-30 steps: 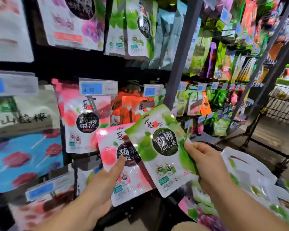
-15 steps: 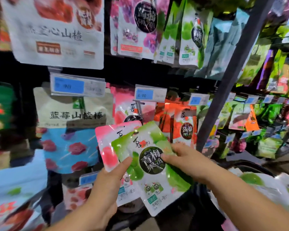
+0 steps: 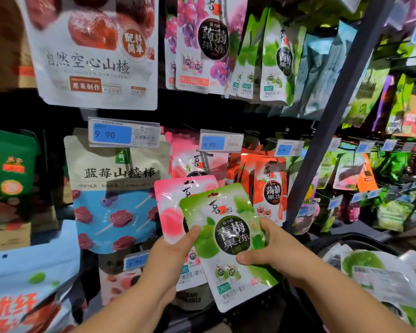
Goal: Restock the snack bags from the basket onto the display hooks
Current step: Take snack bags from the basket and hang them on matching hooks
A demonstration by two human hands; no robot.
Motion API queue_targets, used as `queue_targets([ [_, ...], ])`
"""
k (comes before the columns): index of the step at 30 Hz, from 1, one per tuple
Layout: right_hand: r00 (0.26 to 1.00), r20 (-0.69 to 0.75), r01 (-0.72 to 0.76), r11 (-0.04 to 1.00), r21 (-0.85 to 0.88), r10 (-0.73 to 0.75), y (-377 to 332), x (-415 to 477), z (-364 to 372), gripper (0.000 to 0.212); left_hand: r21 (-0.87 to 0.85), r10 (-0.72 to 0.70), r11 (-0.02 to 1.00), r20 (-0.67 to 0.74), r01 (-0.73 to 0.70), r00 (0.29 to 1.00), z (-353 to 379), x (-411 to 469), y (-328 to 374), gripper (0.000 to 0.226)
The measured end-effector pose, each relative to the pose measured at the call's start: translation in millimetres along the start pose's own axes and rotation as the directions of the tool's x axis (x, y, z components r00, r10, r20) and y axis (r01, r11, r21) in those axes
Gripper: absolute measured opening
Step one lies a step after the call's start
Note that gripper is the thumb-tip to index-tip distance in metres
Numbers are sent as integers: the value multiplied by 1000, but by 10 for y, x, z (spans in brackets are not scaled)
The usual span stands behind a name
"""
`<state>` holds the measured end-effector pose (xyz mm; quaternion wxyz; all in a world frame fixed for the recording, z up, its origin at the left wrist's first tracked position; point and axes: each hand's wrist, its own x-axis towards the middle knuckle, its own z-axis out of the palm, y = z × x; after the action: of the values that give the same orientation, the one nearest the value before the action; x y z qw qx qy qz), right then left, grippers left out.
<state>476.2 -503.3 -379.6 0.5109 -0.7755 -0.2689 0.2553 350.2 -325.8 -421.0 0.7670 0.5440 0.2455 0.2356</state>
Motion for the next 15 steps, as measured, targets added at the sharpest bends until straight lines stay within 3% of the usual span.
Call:
queue_targets([
  [4, 996, -83, 40, 997, 69, -34, 15, -27, -140, 94, 53, 74, 996, -17, -73, 997, -36, 108, 12, 18],
  [7, 984, -175, 78, 977, 196, -44, 26, -45, -251, 98, 91, 127, 988, 13, -128, 992, -57, 255, 43, 16],
  [12, 967, -245, 128, 961, 243, -67, 47, -65, -312, 116, 181, 185, 962, 119, -204, 976, -15, 520, 128, 17],
  [15, 963, -256, 154, 952, 265, -85, 38, -68, -315, 101, 269, 220, 929, 150, -254, 964, 22, 614, 205, 7],
])
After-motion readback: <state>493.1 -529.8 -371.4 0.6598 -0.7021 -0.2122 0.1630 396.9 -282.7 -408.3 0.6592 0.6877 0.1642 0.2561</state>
